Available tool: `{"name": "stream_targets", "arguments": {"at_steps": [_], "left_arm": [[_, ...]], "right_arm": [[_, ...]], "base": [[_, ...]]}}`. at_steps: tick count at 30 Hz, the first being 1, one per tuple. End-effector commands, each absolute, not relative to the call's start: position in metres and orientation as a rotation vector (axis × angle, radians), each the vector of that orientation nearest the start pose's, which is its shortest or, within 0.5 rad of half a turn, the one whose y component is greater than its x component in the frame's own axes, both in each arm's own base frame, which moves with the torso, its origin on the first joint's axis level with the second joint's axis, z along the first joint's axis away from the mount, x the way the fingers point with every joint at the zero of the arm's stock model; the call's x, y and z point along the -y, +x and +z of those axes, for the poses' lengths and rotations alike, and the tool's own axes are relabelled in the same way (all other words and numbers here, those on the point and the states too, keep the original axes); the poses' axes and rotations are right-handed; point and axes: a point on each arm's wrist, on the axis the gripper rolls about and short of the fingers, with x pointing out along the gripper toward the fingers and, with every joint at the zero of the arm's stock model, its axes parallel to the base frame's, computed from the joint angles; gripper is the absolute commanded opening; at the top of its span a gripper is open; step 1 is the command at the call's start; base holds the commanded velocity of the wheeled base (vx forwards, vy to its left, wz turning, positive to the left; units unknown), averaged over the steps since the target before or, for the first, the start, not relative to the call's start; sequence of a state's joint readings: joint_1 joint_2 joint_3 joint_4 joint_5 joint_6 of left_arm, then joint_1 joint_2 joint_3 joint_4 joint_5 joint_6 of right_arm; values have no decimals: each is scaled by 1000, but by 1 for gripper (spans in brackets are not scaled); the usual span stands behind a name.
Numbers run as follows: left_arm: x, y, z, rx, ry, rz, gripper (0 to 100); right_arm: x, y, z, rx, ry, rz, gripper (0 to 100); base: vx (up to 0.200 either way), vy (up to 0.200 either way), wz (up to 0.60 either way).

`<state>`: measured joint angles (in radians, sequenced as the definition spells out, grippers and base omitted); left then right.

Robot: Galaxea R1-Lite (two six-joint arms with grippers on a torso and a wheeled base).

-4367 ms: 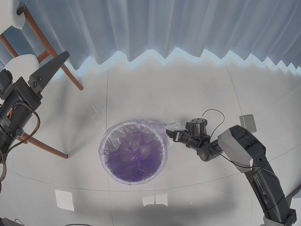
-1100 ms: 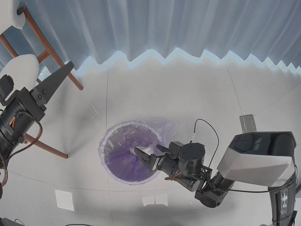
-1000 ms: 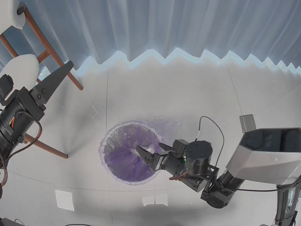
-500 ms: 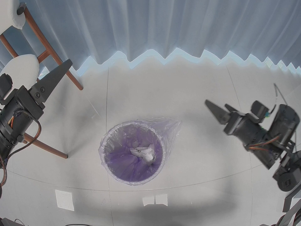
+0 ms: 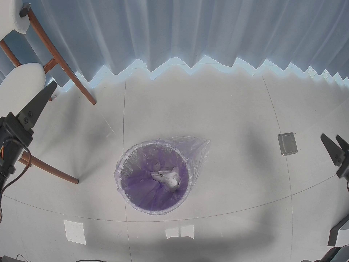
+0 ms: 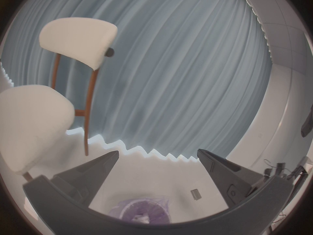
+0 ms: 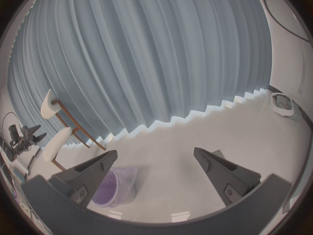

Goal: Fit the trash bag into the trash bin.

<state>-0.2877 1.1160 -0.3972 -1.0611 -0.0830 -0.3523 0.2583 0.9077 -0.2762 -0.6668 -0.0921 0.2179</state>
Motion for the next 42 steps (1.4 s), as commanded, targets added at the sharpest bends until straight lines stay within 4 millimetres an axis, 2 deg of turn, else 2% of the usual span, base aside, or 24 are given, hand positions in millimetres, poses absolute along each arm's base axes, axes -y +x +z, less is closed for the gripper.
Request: {"name": "stream_targets", "arguments": {"at_steps": [1, 3, 5, 7, 8, 11, 12, 13, 15, 16, 18, 23, 29, 42], "left_arm": [[-2, 71, 208, 390, -304, -76, 100], [-4, 63, 199, 389, -279, -38, 100], [-3, 50, 180, 368, -262, -55, 100], [-1, 38, 171, 356, -248, -95, 100], [0, 34, 169, 349, -249, -100, 100], [4, 11, 145, 257, -209, -170, 100], [4, 10, 143, 243, -202, -176, 100], [6, 3, 131, 188, -166, -206, 100], [6, 3, 131, 188, -166, -206, 100], [10, -17, 97, 85, -88, -272, 100], [10, -17, 84, -9, -11, -261, 100], [9, -16, 82, -34, 50, -213, 100], [0, -16, 80, -64, -47, 158, 100], [1, -16, 77, -98, -6, 104, 100]], "right_arm": [[4, -22, 136, 62, 85, 62, 100], [4, -26, 126, 51, 84, 60, 100], [4, -23, 113, 37, 86, 60, 100], [3, -18, 105, 88, 84, 62, 100], [3, -17, 102, 97, 83, 62, 100], [3, -15, 99, 113, 77, 62, 100], [3, -15, 99, 113, 75, 62, 100], [3, -15, 98, 102, 68, 60, 100], [3, -15, 98, 102, 68, 60, 100], [3, -15, 90, 20, 60, 39, 100], [3, -15, 84, -37, 55, 28, 100], [3, -15, 81, -60, 57, 24, 100], [3, -15, 80, -71, 42, 27, 100], [3, -15, 78, -96, 23, 46, 100]], "base": [[0, 0, 0], [0, 0, 0], [0, 0, 0], [0, 0, 0], [0, 0, 0], [0, 0, 0], [0, 0, 0], [0, 0, 0], [0, 0, 0], [0, 0, 0], [0, 0, 0], [0, 0, 0], [0, 0, 0], [0, 0, 0]]}}
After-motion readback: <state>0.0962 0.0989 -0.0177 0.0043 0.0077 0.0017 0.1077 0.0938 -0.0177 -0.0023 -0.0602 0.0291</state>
